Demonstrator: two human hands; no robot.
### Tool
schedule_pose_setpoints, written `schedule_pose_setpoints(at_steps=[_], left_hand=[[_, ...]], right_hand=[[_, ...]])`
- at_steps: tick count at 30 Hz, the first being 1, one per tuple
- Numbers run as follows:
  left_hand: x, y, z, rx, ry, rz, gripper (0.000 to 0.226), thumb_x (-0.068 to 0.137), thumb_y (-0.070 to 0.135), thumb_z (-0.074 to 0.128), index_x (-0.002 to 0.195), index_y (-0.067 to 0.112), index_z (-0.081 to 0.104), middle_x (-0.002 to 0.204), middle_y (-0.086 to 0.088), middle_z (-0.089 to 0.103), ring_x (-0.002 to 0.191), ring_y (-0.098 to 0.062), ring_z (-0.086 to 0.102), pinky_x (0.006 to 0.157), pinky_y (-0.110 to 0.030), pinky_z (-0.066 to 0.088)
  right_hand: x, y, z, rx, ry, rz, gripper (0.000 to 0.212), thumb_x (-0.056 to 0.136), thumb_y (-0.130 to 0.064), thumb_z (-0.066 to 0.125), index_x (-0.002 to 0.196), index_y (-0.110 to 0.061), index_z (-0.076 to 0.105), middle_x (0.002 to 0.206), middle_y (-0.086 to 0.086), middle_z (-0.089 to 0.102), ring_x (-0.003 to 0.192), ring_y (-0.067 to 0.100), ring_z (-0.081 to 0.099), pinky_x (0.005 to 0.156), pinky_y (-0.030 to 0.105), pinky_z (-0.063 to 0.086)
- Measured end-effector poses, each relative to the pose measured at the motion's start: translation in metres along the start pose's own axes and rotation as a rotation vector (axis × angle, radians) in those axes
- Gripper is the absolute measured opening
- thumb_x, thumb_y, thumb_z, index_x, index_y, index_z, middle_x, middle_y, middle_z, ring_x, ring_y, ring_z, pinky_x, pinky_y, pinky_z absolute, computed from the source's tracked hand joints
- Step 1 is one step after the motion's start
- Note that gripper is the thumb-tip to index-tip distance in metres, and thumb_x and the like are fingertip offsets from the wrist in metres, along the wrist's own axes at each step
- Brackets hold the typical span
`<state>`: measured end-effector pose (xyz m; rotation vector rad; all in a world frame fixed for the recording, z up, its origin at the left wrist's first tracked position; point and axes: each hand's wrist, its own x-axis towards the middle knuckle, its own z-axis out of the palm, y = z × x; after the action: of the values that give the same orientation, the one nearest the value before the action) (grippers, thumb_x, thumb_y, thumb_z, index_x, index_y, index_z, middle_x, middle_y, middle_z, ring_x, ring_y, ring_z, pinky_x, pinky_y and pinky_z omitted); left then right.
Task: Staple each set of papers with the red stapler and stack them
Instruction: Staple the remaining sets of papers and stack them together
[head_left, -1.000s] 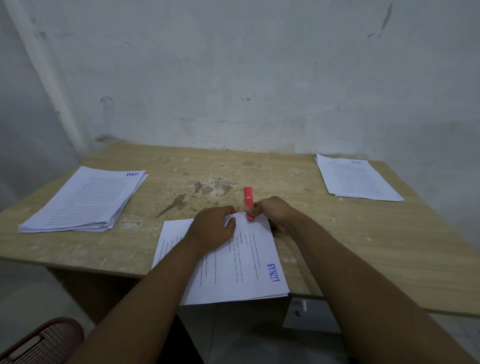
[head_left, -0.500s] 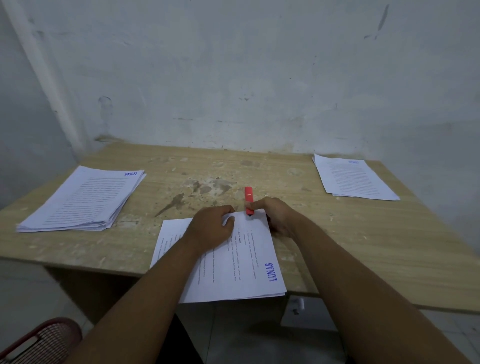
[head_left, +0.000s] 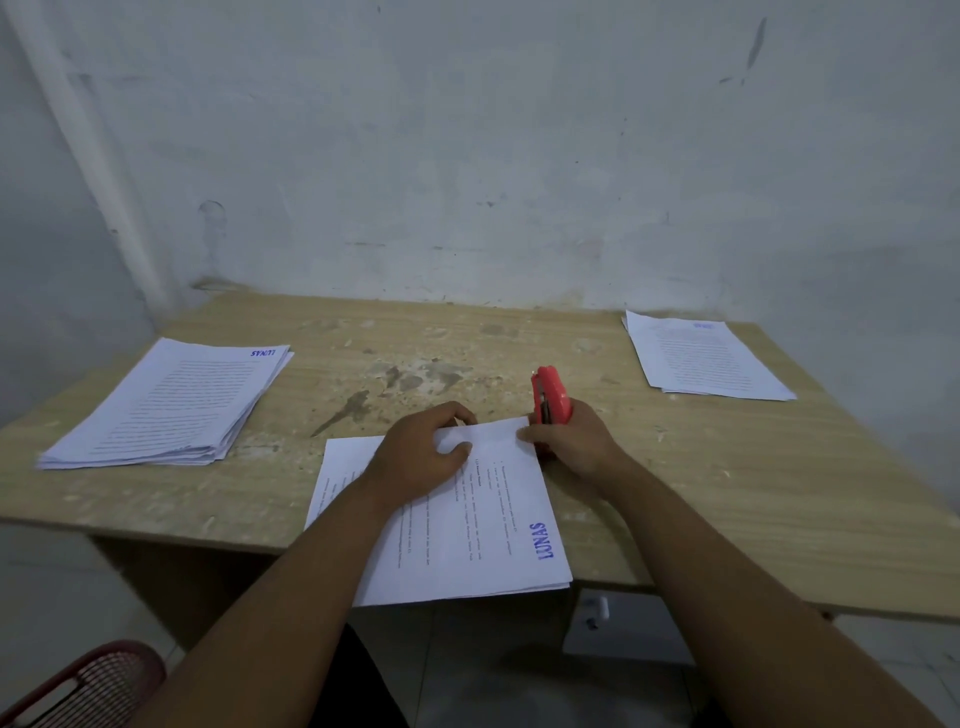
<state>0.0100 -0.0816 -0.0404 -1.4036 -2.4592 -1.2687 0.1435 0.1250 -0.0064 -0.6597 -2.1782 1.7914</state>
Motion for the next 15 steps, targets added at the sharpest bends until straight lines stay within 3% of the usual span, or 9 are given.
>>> schedule_pose_setpoints(at_steps=[3,5,8,11,15], left_hand=[[0.000,0.001,-0.005,-0.019,0.007,0.028,0.020,0.090,0.023,0.071,0.105,0.036,0.068,0.098,0.011,0.073,0.094,-0.010,0.069,0.087,-0.039,0.056],[0.003,0.004,-0.011,-0.011,0.011,0.048,0.017,0.092,0.021,0.074,0.103,0.034,0.070,0.098,0.012,0.074,0.094,-0.008,0.070,0.086,-0.036,0.057],[0.005,0.011,-0.016,0.037,0.067,0.131,0.020,0.089,0.010,0.075,0.098,0.028,0.077,0.095,0.013,0.076,0.091,-0.005,0.071,0.084,-0.032,0.057],[-0.002,0.005,-0.012,0.180,0.095,0.292,0.043,0.071,-0.014,0.067,0.084,0.025,0.081,0.086,0.009,0.070,0.078,-0.012,0.066,0.069,-0.036,0.053],[-0.006,-0.005,-0.011,0.279,0.113,0.313,0.051,0.058,-0.019,0.064,0.068,0.029,0.079,0.083,0.010,0.066,0.075,-0.014,0.061,0.067,-0.040,0.048]], right_hand=[[-0.015,0.004,0.002,-0.011,0.048,-0.087,0.035,0.079,0.013,0.076,0.108,-0.005,0.067,0.101,0.019,0.072,0.087,0.029,0.075,0.061,0.024,0.060],[-0.019,0.004,0.001,0.003,0.076,-0.130,0.031,0.080,0.016,0.073,0.105,-0.002,0.068,0.094,0.015,0.072,0.077,0.021,0.071,0.057,0.018,0.056],[-0.021,0.005,-0.006,0.016,0.050,-0.171,0.022,0.082,0.017,0.072,0.100,0.004,0.069,0.088,0.017,0.074,0.070,0.015,0.072,0.063,0.021,0.058],[-0.020,0.014,-0.007,-0.164,-0.003,-0.208,0.028,0.077,0.010,0.077,0.091,-0.014,0.074,0.082,0.004,0.076,0.071,0.012,0.069,0.069,0.028,0.055],[-0.015,0.020,-0.005,-0.294,0.012,-0.239,0.032,0.073,0.003,0.078,0.076,-0.027,0.069,0.068,-0.002,0.066,0.064,0.009,0.054,0.066,0.032,0.045]])
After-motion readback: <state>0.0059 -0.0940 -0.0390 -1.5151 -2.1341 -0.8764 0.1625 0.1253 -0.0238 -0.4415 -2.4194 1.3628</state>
